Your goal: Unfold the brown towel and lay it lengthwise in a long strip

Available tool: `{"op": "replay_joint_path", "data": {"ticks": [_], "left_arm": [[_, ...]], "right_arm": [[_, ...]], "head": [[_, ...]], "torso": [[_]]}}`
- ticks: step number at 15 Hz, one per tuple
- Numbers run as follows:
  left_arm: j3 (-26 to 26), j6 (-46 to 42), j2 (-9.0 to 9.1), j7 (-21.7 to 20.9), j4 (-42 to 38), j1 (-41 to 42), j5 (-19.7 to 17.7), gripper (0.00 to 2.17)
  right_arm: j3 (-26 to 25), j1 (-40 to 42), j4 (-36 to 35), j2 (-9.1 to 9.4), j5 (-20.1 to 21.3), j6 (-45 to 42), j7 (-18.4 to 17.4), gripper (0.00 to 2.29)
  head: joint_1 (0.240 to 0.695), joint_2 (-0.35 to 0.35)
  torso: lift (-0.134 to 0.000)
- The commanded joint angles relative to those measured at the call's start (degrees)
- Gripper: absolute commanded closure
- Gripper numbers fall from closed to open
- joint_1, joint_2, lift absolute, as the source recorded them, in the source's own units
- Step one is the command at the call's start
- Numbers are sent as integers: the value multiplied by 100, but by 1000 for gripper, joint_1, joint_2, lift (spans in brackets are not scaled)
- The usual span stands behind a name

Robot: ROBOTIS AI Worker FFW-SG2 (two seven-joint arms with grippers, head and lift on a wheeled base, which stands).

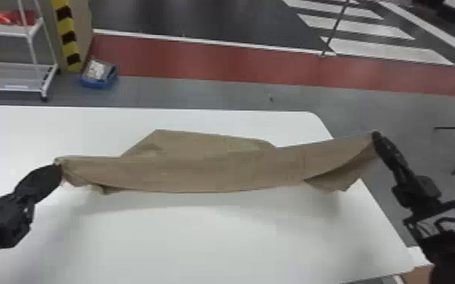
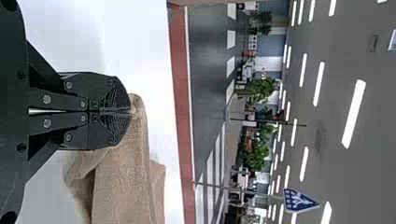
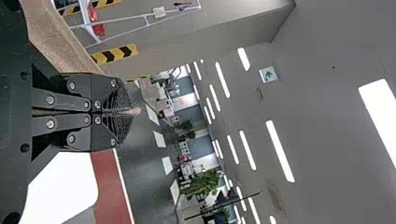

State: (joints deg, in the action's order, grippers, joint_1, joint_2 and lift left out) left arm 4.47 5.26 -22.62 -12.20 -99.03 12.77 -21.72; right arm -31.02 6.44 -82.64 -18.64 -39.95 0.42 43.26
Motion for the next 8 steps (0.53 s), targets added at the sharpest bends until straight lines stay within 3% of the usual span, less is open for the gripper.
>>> {"op": "replay_joint_path", "data": {"ticks": [1, 2, 4, 6, 8], "left_arm": [[239, 15, 21, -46, 24, 129, 124, 1156], [335, 15, 21, -54, 24, 147, 159, 1075], [467, -126, 21, -19, -20, 191, 317, 387], [485, -178, 39, 60, -72, 208, 317, 161], [502, -161, 48, 244, -134, 235, 317, 130]], "right_arm": [[26, 50, 91, 27, 180, -11, -1, 1673], [26, 50, 91, 54, 189, -28, -1, 1673], [35, 50, 91, 80, 189, -28, -1, 1673], [61, 50, 82, 89, 189, -46, -1, 1673], [52, 50, 82, 124, 250, -64, -10, 1673]], "head": [[695, -275], [695, -287], [695, -314], [695, -326], [695, -329]], "torso": [[-123], [-123], [-123], [-123], [-123]]}}
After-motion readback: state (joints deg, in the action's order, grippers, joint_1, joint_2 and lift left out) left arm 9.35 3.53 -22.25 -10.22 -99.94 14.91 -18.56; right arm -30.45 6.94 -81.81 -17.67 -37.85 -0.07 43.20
